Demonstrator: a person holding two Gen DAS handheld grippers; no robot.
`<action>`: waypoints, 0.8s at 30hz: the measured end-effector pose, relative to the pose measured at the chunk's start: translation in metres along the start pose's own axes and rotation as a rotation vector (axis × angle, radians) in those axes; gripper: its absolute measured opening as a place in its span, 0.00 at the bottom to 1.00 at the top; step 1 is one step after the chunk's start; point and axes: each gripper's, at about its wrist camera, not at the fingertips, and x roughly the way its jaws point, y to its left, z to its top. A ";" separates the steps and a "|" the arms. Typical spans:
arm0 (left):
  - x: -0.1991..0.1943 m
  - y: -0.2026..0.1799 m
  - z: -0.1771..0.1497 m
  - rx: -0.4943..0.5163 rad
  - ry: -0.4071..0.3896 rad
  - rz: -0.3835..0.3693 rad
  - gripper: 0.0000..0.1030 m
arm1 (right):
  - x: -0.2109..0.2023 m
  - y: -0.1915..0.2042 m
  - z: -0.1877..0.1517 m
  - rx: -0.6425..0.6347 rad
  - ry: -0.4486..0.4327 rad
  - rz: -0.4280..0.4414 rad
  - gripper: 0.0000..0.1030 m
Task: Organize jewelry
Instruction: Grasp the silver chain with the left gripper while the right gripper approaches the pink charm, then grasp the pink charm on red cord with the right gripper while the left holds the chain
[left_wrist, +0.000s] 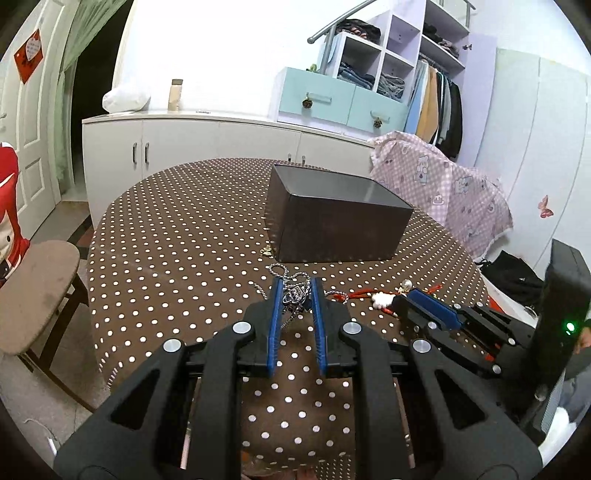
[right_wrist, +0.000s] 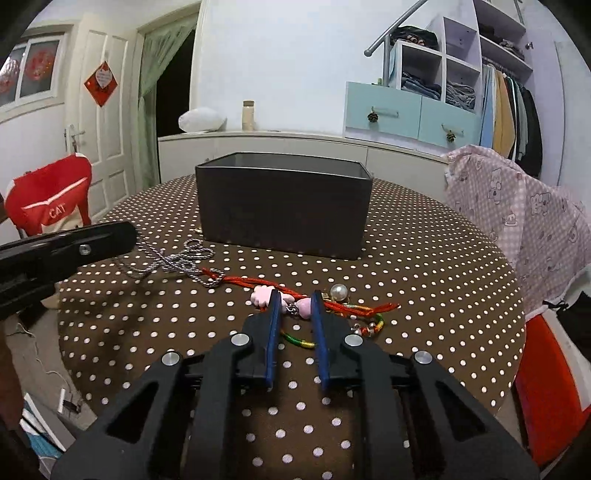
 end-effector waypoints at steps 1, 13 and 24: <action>-0.001 0.000 -0.001 -0.003 -0.001 -0.004 0.15 | 0.001 0.000 0.001 -0.003 0.002 -0.003 0.14; -0.004 0.004 -0.007 -0.025 0.001 -0.011 0.15 | 0.007 0.004 0.001 -0.023 0.030 -0.027 0.15; -0.011 -0.001 -0.009 -0.020 -0.022 -0.021 0.15 | 0.003 -0.012 0.007 0.026 0.027 0.005 0.00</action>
